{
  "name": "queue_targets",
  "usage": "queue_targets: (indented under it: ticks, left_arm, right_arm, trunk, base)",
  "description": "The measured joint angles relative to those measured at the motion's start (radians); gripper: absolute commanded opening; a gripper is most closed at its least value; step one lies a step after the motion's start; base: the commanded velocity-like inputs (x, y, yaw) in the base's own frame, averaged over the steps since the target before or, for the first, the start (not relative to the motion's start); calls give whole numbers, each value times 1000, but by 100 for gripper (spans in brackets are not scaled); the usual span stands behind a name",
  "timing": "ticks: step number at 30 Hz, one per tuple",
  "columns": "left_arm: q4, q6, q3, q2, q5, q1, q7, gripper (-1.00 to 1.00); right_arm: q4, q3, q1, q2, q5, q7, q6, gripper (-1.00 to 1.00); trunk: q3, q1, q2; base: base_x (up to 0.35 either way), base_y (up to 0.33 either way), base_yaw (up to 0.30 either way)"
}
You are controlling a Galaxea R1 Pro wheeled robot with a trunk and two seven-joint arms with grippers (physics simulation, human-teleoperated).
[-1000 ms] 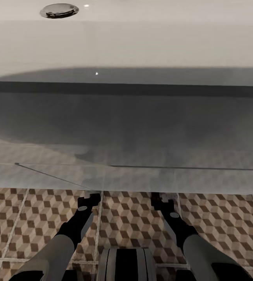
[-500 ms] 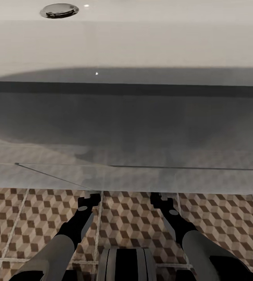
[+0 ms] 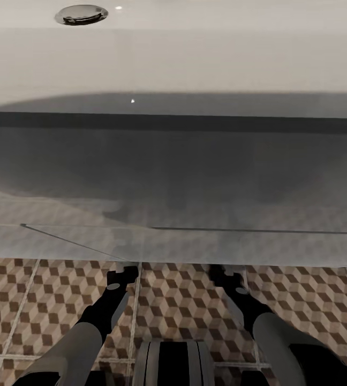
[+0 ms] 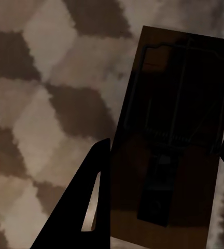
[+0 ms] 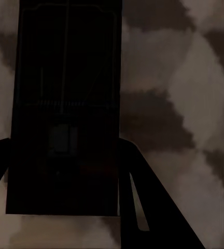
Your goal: Take the four mousetraps from the cabinet in the bathroom and place them on the bathroom floor. Make sure all four end up on the same floor surface, and ensure that at least two of them are either under or directly next to the same bathroom sink.
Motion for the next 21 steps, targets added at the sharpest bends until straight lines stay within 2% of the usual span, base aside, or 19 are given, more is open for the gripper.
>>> queue_targets:
  ticks: [21]
  left_arm:
    - [0,0,-2,0,-1,0,0,-100]
  right_arm:
    - [7,0,-5,-7,-7,1,0,-100]
  trunk:
    - [0,0,0]
  base:
    - [0,0,0]
